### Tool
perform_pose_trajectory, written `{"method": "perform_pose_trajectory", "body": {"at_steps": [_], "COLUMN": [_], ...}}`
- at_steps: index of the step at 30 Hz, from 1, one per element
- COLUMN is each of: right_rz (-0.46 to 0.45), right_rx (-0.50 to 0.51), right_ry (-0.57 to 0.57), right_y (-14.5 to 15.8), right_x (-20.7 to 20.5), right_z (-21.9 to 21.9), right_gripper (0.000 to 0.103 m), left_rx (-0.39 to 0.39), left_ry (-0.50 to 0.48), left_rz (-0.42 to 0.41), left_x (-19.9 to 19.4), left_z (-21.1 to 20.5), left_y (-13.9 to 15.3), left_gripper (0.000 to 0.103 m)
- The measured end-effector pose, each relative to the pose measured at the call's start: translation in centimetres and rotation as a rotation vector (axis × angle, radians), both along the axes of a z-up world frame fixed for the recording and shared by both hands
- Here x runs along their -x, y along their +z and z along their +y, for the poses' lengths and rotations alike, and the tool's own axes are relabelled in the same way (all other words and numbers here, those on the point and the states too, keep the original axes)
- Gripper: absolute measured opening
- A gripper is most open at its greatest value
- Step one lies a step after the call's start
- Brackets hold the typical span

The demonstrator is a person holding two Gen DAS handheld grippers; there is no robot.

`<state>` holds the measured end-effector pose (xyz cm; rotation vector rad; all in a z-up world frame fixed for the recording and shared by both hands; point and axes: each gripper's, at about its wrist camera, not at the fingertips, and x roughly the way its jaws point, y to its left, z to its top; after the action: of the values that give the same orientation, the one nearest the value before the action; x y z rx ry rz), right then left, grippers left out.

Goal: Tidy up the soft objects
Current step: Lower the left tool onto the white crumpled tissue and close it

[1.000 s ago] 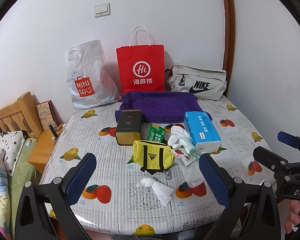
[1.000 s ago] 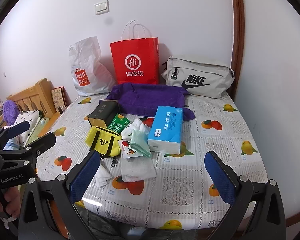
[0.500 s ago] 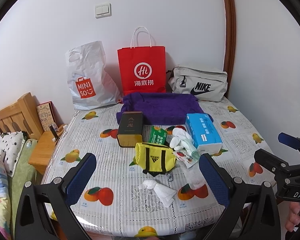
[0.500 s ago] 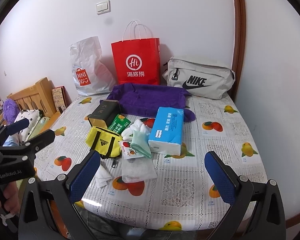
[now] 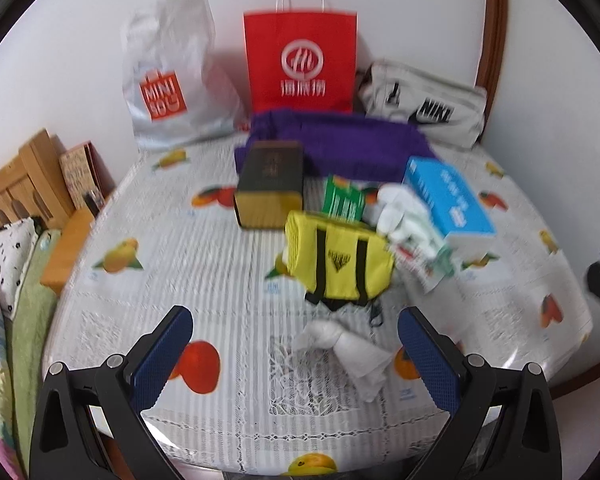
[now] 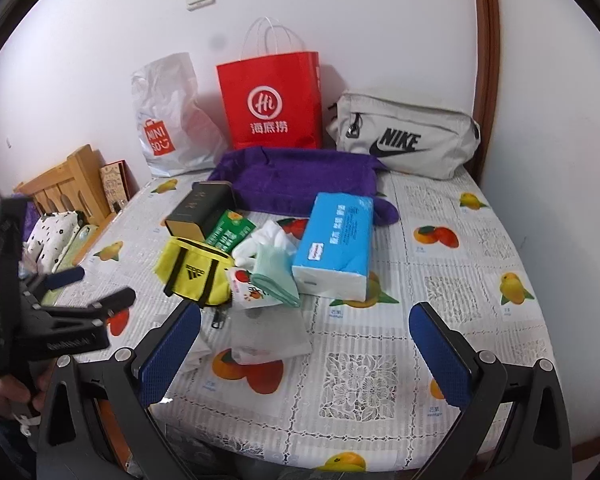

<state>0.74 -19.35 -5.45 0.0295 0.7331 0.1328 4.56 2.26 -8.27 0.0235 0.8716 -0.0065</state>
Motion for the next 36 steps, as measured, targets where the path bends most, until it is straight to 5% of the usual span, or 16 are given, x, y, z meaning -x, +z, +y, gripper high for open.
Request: {"method": "perform_pose_trajectory", "body": {"at_steps": [15,28,32,36], "right_rz": [0.124,0.199,0.209,0.208], "right_rx": [-0.047,-0.068,-0.061,-0.065], "right_ry": [-0.036,-0.028,-0.007,0.018], "right_y": [-5.2,-8.6,-9.3,-9.8], "right_x": [-3.3,-5.7,-6.0,-6.5], "right_z": [-1.6,-1.4,-0.7,0.2], "right_gripper": [0.103,0.103,0.103,0.102], "left_rx": [-0.035,0.021,0.008,0.014], "left_ry": [-0.094,-0.128,-0.147,-0.187], "left_rz": [0.075,0.097,0.062,0.04], "left_x": [-2.5,-2.4,-2.4,-2.6], "left_z": [-2.7,-2.3,-2.2,-2.0], "left_y": [-8.2,-9.9,-9.8,-9.4], "left_gripper": [0.102,0.096,0.076,0.03]}}
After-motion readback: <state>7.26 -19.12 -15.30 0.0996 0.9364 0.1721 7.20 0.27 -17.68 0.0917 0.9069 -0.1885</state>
